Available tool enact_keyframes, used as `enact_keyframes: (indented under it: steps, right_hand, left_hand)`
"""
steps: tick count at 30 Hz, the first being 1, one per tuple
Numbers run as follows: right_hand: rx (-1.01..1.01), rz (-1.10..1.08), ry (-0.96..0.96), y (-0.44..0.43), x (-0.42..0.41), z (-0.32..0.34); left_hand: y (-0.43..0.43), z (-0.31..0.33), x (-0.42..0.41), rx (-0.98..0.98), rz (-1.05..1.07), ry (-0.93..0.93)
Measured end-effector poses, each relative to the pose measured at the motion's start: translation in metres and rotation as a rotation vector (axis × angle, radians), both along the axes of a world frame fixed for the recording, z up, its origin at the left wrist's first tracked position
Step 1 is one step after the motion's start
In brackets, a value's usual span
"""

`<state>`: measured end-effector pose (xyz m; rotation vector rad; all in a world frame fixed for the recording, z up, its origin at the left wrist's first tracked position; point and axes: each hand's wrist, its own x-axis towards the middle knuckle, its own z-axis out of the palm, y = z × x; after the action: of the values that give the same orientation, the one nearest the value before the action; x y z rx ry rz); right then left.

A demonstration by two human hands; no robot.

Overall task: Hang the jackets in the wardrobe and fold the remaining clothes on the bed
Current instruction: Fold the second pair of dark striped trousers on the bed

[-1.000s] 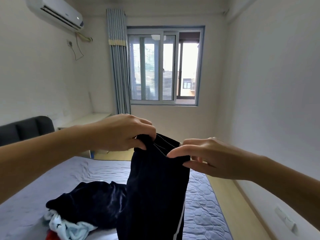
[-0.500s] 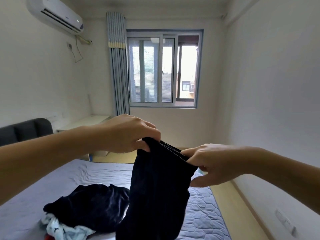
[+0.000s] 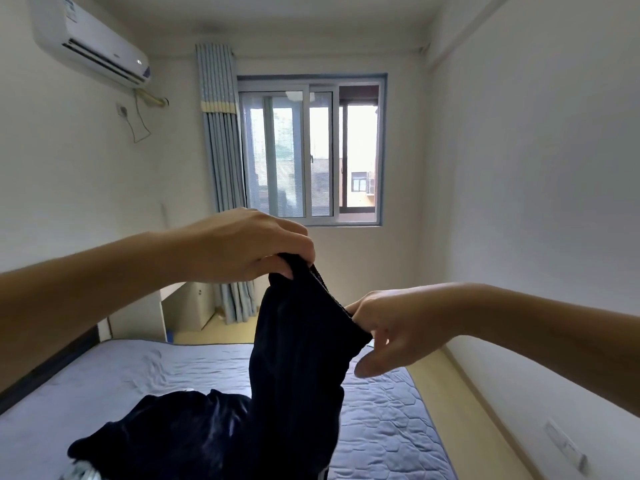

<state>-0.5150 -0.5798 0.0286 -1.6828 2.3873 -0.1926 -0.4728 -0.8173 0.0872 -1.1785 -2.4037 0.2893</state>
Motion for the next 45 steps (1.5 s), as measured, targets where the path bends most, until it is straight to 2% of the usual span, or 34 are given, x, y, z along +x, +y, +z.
enact_keyframes:
  steps: [3, 5, 7, 12, 17, 19, 21, 25, 29, 34, 38, 41, 43, 45]
  right_hand:
    - [0.031, 0.019, 0.04, 0.005, -0.006, 0.001]
    - [0.017, -0.018, 0.074, 0.016, -0.016, 0.006]
    - [-0.025, -0.048, 0.055, 0.024, -0.024, 0.013]
    - [-0.006, -0.032, 0.141, 0.023, -0.028, 0.02]
    - [-0.104, 0.02, 0.036, 0.024, -0.018, 0.029]
    - [-0.13, 0.044, 0.021, 0.026, -0.014, 0.033]
    - [-0.152, 0.023, 0.036, 0.033, -0.017, 0.036]
    - [-0.232, -0.073, 0.064, 0.05, -0.028, 0.044]
    - [-0.272, -0.064, -0.001, 0.035, -0.028, 0.042]
    - [-0.467, -0.122, -0.053, 0.026, -0.036, 0.045]
    - [-0.67, -0.18, -0.066, 0.019, -0.042, 0.047]
    - [-0.867, -0.248, -0.186, 0.016, -0.048, 0.054]
    - [-0.868, -0.322, -0.301, 0.016, -0.052, 0.063]
    - [-0.815, -0.366, -0.333, 0.017, -0.055, 0.074]
  left_hand:
    - [-0.009, 0.001, 0.003, -0.118, 0.045, 0.025]
    - [-0.014, -0.005, 0.006, -0.171, 0.098, -0.061]
    - [-0.012, -0.015, 0.015, -0.141, 0.119, -0.195]
    - [-0.004, -0.034, 0.028, -0.048, 0.127, -0.354]
    - [-0.038, -0.033, 0.012, -0.107, 0.344, -0.23]
    - [-0.053, -0.031, 0.003, -0.045, 0.36, -0.211]
    - [-0.059, -0.029, 0.002, 0.045, 0.29, -0.182]
    - [-0.057, -0.039, 0.007, 0.107, 0.193, -0.101]
    - [-0.04, -0.034, 0.004, 0.339, 0.09, -0.285]
    - [-0.021, -0.021, -0.009, 0.57, 0.01, -0.36]
    - [-0.017, -0.007, -0.021, 0.675, 0.13, -0.314]
    - [-0.016, 0.011, -0.033, 0.725, 0.192, -0.261]
    - [-0.015, 0.024, -0.038, 0.777, 0.197, -0.367]
    - [-0.016, 0.036, -0.045, 0.689, 0.258, -0.375]
